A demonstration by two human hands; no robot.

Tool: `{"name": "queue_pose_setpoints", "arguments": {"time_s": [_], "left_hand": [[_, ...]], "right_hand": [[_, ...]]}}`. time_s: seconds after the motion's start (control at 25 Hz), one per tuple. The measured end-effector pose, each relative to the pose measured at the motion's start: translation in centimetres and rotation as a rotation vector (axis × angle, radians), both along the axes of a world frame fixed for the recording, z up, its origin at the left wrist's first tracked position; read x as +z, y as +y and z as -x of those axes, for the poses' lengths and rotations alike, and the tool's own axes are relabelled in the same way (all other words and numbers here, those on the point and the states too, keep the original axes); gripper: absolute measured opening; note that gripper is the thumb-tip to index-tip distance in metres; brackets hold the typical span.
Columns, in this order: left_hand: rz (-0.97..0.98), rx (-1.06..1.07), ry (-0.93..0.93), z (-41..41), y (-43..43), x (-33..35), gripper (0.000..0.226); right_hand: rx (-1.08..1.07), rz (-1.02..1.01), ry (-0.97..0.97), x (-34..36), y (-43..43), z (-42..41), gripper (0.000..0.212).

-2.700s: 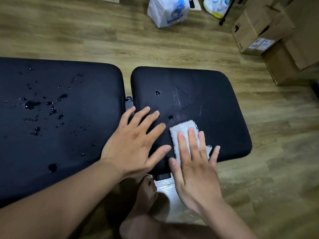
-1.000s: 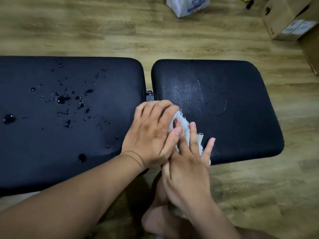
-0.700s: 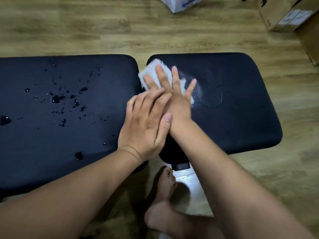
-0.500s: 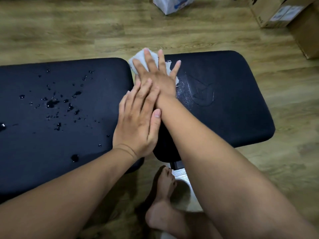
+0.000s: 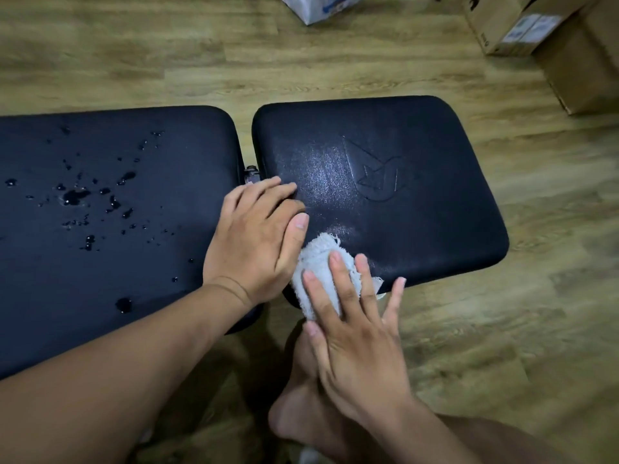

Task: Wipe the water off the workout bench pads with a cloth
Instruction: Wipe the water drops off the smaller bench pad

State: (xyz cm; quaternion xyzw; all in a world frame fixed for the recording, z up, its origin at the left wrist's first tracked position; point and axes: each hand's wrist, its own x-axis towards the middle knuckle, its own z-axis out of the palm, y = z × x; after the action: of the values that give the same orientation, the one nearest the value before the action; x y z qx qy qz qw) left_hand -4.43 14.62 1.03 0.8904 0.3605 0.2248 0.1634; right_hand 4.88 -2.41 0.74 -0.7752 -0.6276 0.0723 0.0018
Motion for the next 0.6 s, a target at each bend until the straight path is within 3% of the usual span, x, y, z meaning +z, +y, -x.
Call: {"name": "queue_pose_setpoints", "arguments": {"time_s": [0.4, 0.6], "left_hand": [[0.036, -0.001, 0.044, -0.1, 0.1, 0.3, 0.051], [0.023, -0.009, 0.1, -0.1, 0.1, 0.3, 0.048]], "right_hand": [[-0.168, 0.073, 0.043, 1.0, 21.0, -6.8, 0.052], [-0.186, 0.038, 0.058, 1.2, 18.7, -6.5, 0.053]]}}
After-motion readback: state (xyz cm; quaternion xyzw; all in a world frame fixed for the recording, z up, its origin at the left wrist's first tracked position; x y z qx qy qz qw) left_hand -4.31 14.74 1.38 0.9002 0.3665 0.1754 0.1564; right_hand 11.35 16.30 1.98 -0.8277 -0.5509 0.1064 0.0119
